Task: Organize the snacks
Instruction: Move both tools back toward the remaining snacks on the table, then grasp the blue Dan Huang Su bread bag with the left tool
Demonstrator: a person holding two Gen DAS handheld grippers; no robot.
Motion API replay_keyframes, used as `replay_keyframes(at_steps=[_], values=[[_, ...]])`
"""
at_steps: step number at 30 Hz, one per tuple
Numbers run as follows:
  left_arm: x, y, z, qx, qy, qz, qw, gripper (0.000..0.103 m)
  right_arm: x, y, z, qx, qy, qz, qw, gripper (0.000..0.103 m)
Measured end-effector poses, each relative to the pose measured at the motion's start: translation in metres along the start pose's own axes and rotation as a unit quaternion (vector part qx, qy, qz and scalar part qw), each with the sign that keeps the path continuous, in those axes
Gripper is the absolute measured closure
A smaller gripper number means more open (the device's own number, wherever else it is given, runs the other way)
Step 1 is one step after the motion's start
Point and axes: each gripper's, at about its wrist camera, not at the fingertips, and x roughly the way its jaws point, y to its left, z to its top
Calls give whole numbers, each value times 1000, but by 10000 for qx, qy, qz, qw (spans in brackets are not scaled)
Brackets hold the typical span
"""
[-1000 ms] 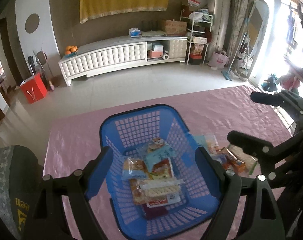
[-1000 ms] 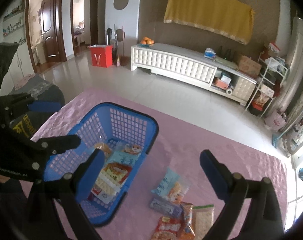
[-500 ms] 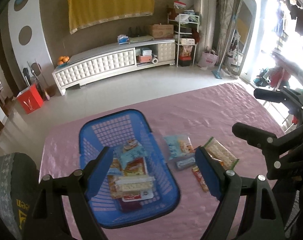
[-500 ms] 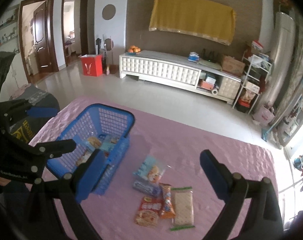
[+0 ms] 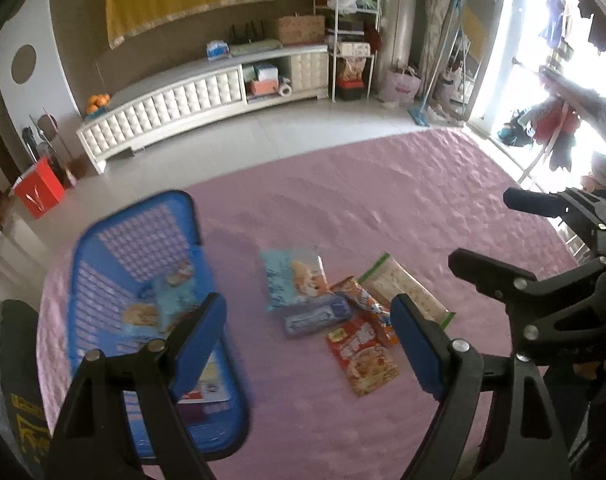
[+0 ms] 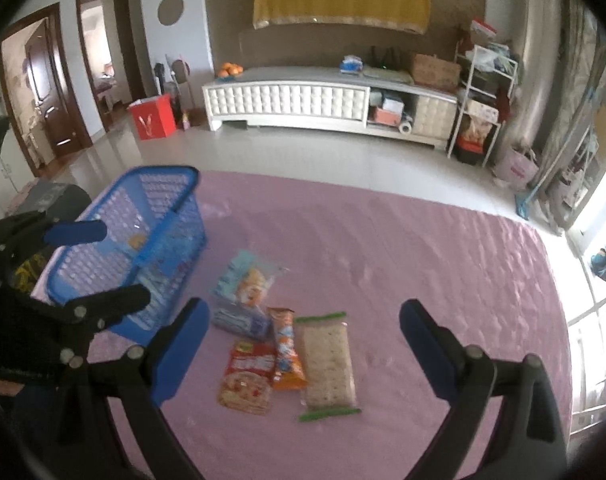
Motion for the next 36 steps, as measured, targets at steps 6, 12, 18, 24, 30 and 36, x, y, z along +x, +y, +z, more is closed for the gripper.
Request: replay_keyframes(at_steps=[6,12,18,24,30,36], values=[[46,-9,0,-306,343,91,9989,21,30,-28,-17,269,207,1,9994,5],[79,-20,2,-363,356,261,9984,21,61,-53,-24,488,443,83,9978,5],[111,-17,-1,-592,483,290,9967,21,84,-64,-30,464,606,54,9971,5],[138,2,4,-919,614,415,9930,21,110,-59,-26,525,803,115,9953,5],[163,12,2,-877,804,478,9917,21,132,-60,-29,448,922,109,9947,5],[184,27,0,-1184,1022,278,9873,21,139,-67,-35,583,1058,160,9925,5]])
